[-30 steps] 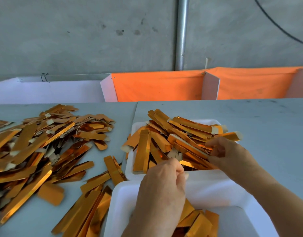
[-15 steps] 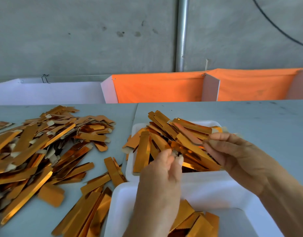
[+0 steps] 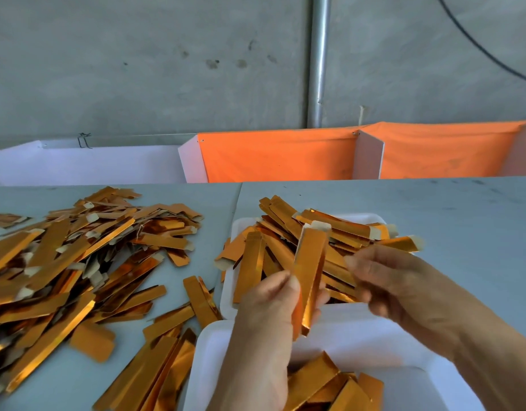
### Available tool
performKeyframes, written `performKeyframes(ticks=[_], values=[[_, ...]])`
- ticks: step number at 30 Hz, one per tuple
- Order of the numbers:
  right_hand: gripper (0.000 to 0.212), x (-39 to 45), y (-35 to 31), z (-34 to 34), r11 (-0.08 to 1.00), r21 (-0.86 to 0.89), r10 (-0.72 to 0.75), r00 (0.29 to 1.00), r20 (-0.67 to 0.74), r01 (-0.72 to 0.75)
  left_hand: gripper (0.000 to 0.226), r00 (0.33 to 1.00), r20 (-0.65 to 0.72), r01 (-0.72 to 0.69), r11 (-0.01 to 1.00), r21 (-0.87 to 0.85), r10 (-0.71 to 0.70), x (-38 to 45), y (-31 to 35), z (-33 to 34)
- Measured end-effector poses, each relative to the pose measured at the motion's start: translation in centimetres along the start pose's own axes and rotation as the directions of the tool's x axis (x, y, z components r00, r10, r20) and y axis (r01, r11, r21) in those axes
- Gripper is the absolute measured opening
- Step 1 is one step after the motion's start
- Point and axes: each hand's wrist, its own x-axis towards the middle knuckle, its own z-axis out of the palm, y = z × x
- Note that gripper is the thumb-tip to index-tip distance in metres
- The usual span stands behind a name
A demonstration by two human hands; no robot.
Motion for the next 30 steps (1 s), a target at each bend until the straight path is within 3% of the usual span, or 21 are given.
performKeyframes(ticks=[3,6,10,17,21,23,24,25,27,28,30], values=[[0.032,0.3,0.2,-0.7,0.998,0.054,-0.042,0.997,-0.058,0.045,0.026,0.998,0.054,0.011,0.997,0.073,-0.015,-0.2,0.0,0.1],[0.019,0.3,0.2,-0.3,0.993,0.094,-0.067,0.997,0.03,0.064,0.016,0.997,0.075,-0.037,0.988,0.153,0.026,-0.4,-0.1,0.3],[0.017,0.5,0.1,-0.4,0.99,0.109,-0.089,0.996,0.01,0.088,0.007,0.984,0.175,-0.074,0.975,0.208,0.038,-0.8,0.0,0.6],[0.007,0.4,-0.1,-1.2,0.987,0.139,-0.092,0.992,0.083,0.08,0.01,0.962,0.256,-0.159,0.961,0.226,0.099,-0.8,-0.2,0.9],[0.034,0.4,-0.1,-2.4,0.957,0.291,-0.075,0.979,0.191,0.016,0.028,0.895,0.445,0.029,0.999,-0.016,-0.019,-1.2,0.4,1.1],[0.044,0.3,-0.1,-2.8,0.946,0.323,-0.081,0.975,0.207,0.01,0.036,0.896,0.443,-0.023,0.999,-0.036,0.037,-1.4,0.4,1.3],[0.045,0.3,-0.1,-2.9,0.942,0.334,-0.097,0.973,0.211,0.022,0.038,0.908,0.407,-0.118,0.993,0.024,0.098,-1.4,0.3,1.5],[0.045,0.4,-0.1,-2.9,0.94,0.34,-0.117,0.97,0.215,0.038,0.038,0.914,0.366,-0.24,0.961,0.138,0.176,-1.4,0.1,1.7],[0.049,0.5,-0.1,-2.9,0.942,0.326,-0.154,0.963,0.221,0.076,0.045,0.882,0.3,-0.463,0.787,0.408,0.363,-1.3,-0.4,2.1],[0.05,0.5,-0.2,-2.8,0.945,0.313,-0.168,0.959,0.228,0.091,0.051,0.857,0.297,-0.515,0.69,0.51,0.42,-1.2,-0.6,2.3],[0.05,0.4,-0.3,-2.7,0.947,0.305,-0.183,0.953,0.243,0.104,0.06,0.839,0.297,-0.538,0.615,0.576,0.456,-1.3,-0.7,2.6]])
